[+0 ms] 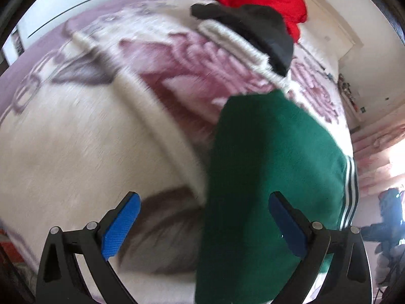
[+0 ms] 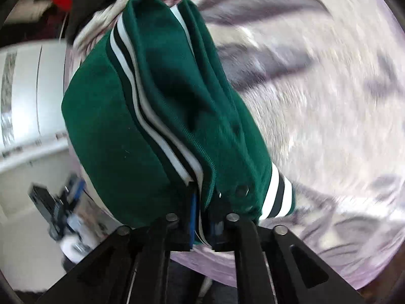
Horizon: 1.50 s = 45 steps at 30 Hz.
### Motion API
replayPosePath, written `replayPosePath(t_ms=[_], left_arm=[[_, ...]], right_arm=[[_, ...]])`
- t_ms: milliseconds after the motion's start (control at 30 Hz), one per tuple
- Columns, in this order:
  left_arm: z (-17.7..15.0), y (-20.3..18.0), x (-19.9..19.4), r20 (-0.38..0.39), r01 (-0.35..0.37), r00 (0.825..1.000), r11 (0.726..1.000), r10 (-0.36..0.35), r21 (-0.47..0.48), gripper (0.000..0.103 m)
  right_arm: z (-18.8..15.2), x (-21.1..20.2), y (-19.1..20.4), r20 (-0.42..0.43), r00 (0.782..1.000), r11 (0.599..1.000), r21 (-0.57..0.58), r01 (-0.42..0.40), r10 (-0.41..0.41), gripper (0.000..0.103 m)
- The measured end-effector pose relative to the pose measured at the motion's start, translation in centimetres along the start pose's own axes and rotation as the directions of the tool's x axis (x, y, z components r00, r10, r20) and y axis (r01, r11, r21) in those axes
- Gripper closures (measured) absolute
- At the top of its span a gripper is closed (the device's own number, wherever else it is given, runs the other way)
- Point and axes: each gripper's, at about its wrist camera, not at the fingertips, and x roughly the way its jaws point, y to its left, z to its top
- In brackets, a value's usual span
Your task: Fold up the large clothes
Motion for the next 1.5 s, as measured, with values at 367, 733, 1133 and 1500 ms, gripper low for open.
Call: replayPosePath(t_ms=[367,733,1133,1500], left_arm=[[7.6,-5.0,6.9,-0.019,0.038,0.999,0.99,-0.035,0.135,0.0],[5.8,2.5,2.4,0.01,-0.122,0.992,0.987,0.124,-0.108,0.0],[-4.5,10.4,3.2,-0.172,-0.324,0.943,0.905,0.286,-0.276,0.0],[-6.3,9.3,2.9,-0.127,-0.284,0.957,0.936,0.262,-0.21,0.0]], right_arm=[[13.5,0.9,3.2,0.234,0.943,0.963,0.074,-0.261,0.238,0.1],[16.3,-0.9,5.7,0.134,0.983,0.991,0.07,0.117,-0.125,0.054],[15.5,5.3,31.8,-0.034,0.984,0.722,-0.684,0.104,-0.174,0.028],[18.9,16.1,27.9,-0.378,0.926,0.997,-0.077,-0.031,0.0,0.075]])
